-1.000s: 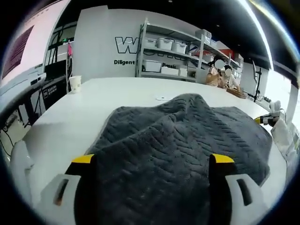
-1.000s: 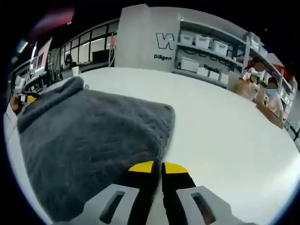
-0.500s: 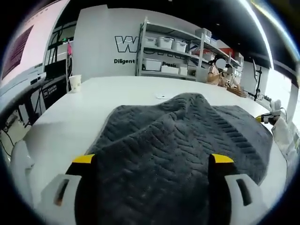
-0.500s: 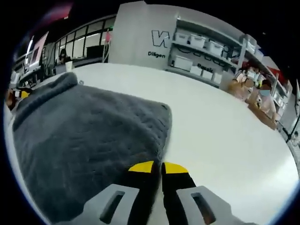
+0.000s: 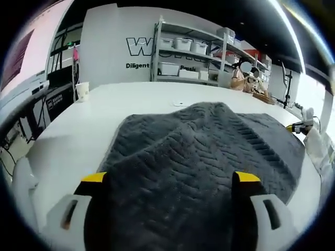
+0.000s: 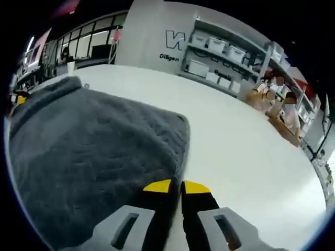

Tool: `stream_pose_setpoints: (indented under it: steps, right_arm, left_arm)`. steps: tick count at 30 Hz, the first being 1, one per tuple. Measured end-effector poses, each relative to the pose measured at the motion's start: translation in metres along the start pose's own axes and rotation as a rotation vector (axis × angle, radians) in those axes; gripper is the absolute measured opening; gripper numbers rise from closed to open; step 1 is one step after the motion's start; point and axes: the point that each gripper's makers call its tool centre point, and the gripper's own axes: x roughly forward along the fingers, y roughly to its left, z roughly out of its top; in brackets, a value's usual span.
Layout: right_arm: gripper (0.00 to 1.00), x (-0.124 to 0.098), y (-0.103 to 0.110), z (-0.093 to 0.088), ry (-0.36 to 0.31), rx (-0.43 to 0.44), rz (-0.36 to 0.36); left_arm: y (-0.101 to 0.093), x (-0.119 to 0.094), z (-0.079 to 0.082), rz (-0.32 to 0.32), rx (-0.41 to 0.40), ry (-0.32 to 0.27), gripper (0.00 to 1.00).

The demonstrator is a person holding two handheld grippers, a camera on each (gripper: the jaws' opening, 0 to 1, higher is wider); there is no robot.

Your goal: Open the folded towel by lifting each exposed corner and separating the folded layers until the towel lies flat within the target outline without major curled edges

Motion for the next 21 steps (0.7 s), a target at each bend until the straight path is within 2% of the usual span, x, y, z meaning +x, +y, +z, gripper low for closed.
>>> stream_pose_setpoints:
  steps: [21]
  right_arm:
    - [0.00,0.008,-0.027,-0.003,0.001,-0.086,-0.098]
  left_arm:
    - [0.001,0.000,-0.003,0.004,0.009,0.019,0.95]
